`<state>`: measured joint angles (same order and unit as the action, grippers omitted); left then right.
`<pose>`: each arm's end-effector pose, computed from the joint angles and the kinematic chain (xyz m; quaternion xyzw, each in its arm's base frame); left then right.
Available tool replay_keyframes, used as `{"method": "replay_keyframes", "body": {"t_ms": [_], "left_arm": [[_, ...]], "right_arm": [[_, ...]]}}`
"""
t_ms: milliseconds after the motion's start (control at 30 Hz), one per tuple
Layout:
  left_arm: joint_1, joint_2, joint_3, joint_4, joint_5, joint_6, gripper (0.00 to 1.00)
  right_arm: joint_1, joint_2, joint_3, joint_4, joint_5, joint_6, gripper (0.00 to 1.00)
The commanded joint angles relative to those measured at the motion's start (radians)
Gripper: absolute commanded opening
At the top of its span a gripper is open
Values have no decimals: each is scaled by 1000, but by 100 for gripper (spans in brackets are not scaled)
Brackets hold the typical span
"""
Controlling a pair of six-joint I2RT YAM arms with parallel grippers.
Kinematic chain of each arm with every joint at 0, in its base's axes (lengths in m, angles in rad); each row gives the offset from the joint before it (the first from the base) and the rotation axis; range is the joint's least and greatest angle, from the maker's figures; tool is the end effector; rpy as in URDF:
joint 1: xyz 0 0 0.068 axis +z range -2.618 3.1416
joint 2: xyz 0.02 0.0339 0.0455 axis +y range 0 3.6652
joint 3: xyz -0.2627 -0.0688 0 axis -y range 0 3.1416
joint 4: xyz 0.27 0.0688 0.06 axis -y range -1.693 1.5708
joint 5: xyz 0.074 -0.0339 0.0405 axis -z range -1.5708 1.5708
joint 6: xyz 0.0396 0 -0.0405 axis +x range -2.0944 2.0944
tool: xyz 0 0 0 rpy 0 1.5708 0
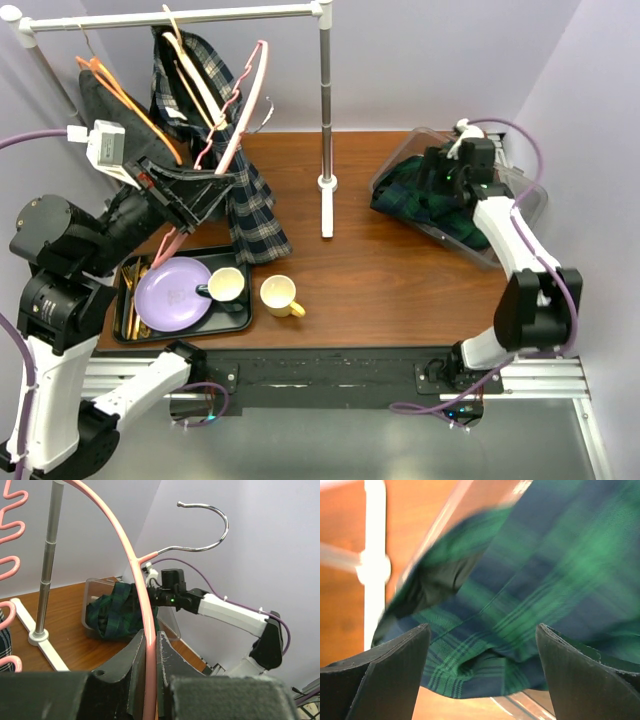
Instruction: Remove the skirt from the hanger
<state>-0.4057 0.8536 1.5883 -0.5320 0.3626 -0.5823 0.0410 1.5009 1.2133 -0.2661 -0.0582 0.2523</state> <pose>0.1012 -0.0588 0.5594 0.0844 0.6315 -0.4618 0.6172 0.3737 0.0176 0.2968 0.0780 0.8697 0.0963 0.4778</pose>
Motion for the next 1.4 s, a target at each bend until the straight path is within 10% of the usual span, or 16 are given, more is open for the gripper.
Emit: {"method": "replay_keyframes", "body": {"t_ms": [0, 233, 767, 1367], "left_arm": [[7, -11, 15, 64, -8, 29, 0], [7, 13, 22, 70, 6, 27, 0], [7, 12, 4, 79, -4, 30, 0], [7, 33, -8, 112, -16, 22, 0]], "right_arm": [[5, 48, 22, 2, -158, -90, 90], [29, 120, 20, 1, -263, -139, 87], [33, 133, 12, 40, -157, -67, 0], [13, 97, -52, 125, 707, 226, 0]]}}
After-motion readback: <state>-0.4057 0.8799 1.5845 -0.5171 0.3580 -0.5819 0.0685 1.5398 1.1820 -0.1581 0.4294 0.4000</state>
